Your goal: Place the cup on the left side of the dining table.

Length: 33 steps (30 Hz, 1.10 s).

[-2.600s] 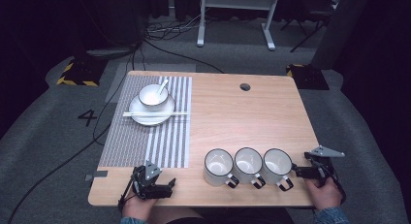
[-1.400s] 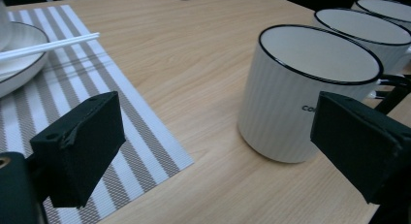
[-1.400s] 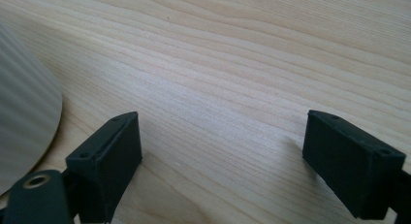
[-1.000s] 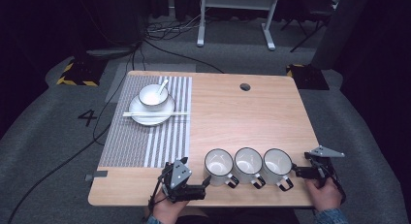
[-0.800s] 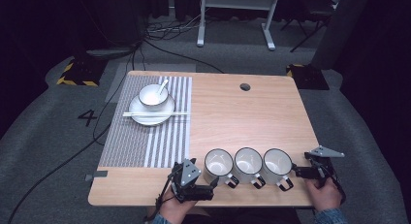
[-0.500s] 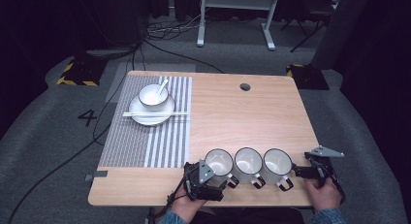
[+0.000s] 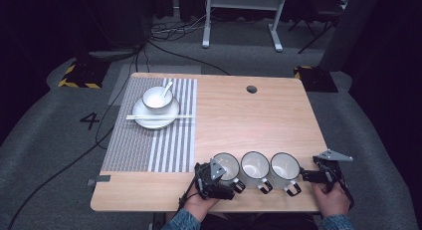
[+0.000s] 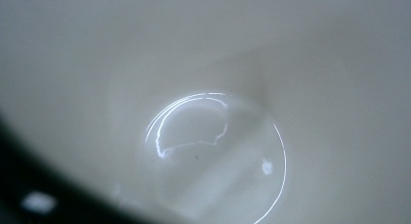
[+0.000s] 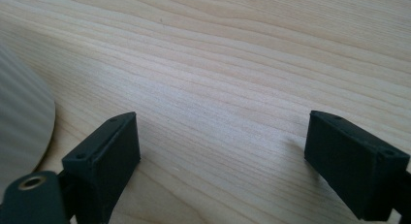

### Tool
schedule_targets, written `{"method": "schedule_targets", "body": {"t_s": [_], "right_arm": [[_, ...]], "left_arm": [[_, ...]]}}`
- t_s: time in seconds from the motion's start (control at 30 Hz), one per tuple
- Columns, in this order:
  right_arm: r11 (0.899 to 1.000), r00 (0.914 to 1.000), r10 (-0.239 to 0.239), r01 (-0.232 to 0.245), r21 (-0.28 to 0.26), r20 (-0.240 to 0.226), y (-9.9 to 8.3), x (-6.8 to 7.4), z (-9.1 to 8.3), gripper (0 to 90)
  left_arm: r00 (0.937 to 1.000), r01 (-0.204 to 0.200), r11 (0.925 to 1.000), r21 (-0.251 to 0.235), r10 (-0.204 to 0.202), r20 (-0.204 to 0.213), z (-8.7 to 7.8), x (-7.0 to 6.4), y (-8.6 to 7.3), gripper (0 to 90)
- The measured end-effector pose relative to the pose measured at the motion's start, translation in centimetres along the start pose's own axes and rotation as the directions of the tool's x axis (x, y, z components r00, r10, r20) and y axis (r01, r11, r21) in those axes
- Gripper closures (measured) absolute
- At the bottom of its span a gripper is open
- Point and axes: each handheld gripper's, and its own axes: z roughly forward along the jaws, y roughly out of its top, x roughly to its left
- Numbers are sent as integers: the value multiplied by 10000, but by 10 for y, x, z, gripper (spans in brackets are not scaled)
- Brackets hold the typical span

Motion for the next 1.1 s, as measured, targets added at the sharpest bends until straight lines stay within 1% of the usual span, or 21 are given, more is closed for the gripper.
{"method": "schedule_targets", "body": {"t_s": [0.03, 0.07, 0.1, 0.13, 0.17, 0.23, 0.27, 0.3, 0.33, 0.4, 0.47, 0.5, 0.53, 0.6, 0.77, 0.8, 0.9, 0.97, 1.0, 1.07, 1.1], "right_arm": [[10000, 10000, 0, 0, 0, 0, 0, 0, 0, 126], [10000, 10000, 39, -39, -23, 21, 0, 0, 0, 126], [10000, 10000, 39, -39, -23, 21, 0, 0, 0, 126], [10000, 10000, 34, -34, 0, 6, 0, 0, 0, 126], [10000, 10000, 35, -35, -12, 17, 0, 0, 0, 126], [10000, 10000, 41, -41, -20, 23, 0, 1, 0, 126], [10000, 10000, 37, -37, -20, 19, 0, 0, 0, 126], [10000, 10000, 37, -37, -20, 19, 0, 0, 0, 126], [10000, 10000, 8, -8, -8, 10, 0, 0, 0, 126], [10000, 10000, 0, 0, -9, 12, 0, 0, 0, 126], [10000, 10000, 49, -49, -19, 25, 0, 1, 0, 125], [10000, 10000, 60, -60, -13, 39, 0, 1, 0, 125], [9999, 9999, 115, -115, -29, -8, 0, 1, 0, 125], [9999, 9999, 111, -111, -28, 9, 0, 1, 0, 125], [9999, 9999, 111, -111, -31, 7, 0, 1, 0, 125], [9999, 9999, 127, -127, -25, 1, 0, 1, 0, 125], [9999, 9999, 106, -106, -30, 15, 0, 1, 0, 125], [10000, 10000, 83, -83, -42, 9, 0, 1, 0, 125], [9999, 9999, 99, -99, -33, 17, 0, 1, 0, 125], [10000, 10000, 68, -68, -39, 20, 0, 1, 0, 125], [10000, 10000, 85, -85, -42, 6, 0, 1, 0, 125]], "left_arm": [[10000, 0, 10000, 0, 0, 0, 0, 0, 0, 17], [9998, -169, 9999, -33, 169, 66, 0, 1, 2, 18], [9998, -169, 9999, -33, 169, 66, 0, 1, 2, 19], [9994, -263, 9996, -70, 265, 213, 1, 1, 3, 19], [9983, -539, 9985, -85, 540, 197, 0, 2, 5, 21], [9930, -1076, 9941, -123, 1081, 477, -1, 6, 7, 22], [9930, -1076, 9941, -123, 1081, 477, -1, 6, 7, 22], [9899, -1265, 9919, -153, 1272, 626, -2, 9, 8, 22], [9869, -1281, 9914, -251, 1300, 956, -3, 12, 9, 22], [9857, -1332, 9905, -330, 1359, 992, -3, 12, 10, 22], [9846, -1470, 9881, -447, 1505, 893, -3, 11, 10, 19], [9850, -1442, 9881, -536, 1485, 879, -2, 10, 10, 18], [9844, -1539, 9865, -559, 1579, 770, -2, 10, 10, 20], [9833, -1608, 9852, -600, 1651, 764, -2, 9, 9, 22], [9836, -1617, 9852, -565, 1655, 711, -3, 9, 9, 26], [9853, -1522, 9864, -624, 1564, 690, -3, 8, 9, 27], [9853, -1528, 9863, -625, 1570, 676, -3, 8, 9, 28], [9841, -1628, 9850, -574, 1663, 623, -3, 7, 9, 29], [9824, -1749, 9829, -577, 1781, 565, -3, 5, 9, 29], [9815, -1792, 9820, -589, 1826, 579, -4, 4, 10, 29], [9783, -1971, 9783, -634, 2005, 519, -5, 3, 10, 29]]}}
